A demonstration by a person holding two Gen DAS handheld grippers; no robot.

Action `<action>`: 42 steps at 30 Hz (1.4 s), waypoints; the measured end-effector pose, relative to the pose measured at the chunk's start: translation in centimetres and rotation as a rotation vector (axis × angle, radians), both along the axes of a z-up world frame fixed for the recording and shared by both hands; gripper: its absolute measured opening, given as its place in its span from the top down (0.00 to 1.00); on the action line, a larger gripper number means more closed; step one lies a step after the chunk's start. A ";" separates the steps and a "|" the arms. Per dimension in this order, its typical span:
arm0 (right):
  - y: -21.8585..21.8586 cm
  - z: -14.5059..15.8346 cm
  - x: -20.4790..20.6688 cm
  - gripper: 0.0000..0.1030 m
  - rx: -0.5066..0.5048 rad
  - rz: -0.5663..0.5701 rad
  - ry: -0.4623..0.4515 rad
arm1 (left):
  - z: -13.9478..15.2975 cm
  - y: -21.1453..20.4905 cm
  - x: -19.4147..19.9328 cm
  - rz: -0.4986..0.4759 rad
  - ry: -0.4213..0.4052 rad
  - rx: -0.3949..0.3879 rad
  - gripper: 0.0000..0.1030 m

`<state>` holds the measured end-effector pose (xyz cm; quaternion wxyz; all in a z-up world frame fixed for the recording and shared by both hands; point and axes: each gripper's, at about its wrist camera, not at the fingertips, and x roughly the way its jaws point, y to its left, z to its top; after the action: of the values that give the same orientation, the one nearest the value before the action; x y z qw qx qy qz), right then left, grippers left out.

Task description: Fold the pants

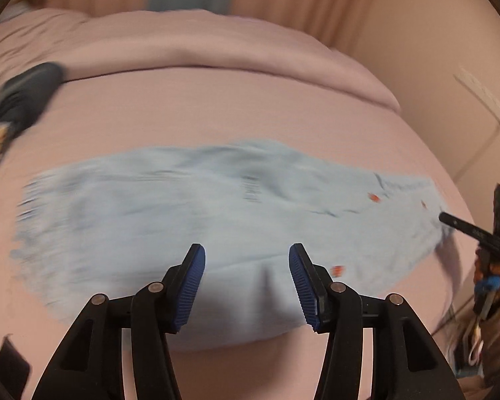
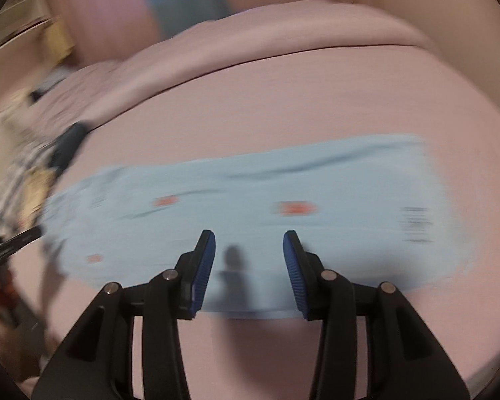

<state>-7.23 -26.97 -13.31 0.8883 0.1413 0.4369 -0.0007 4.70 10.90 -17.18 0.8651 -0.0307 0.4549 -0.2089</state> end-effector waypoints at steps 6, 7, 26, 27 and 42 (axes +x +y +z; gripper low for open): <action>-10.5 -2.5 -4.5 0.91 0.013 -0.251 0.058 | -1.5 -7.2 0.9 -0.124 0.087 0.010 0.49; -11.9 -2.0 -5.7 0.84 0.101 -0.291 0.024 | -1.4 -8.3 0.9 -0.146 0.092 0.000 0.49; -11.1 -4.7 -6.7 0.46 0.453 -0.517 -0.094 | -2.1 -17.9 2.6 -0.200 0.309 -0.232 0.46; -11.1 -4.7 -6.6 0.46 0.435 -0.515 -0.097 | -2.2 -17.9 2.6 -0.198 0.315 -0.229 0.46; -9.6 -1.5 -5.3 0.91 0.342 -0.412 -0.202 | -2.7 -15.6 3.1 -0.141 0.397 -0.350 0.46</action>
<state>-12.57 -36.60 -14.76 0.8717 0.3744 0.3021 -0.0935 7.82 -4.67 -19.88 0.7238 -0.1883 0.5736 -0.3342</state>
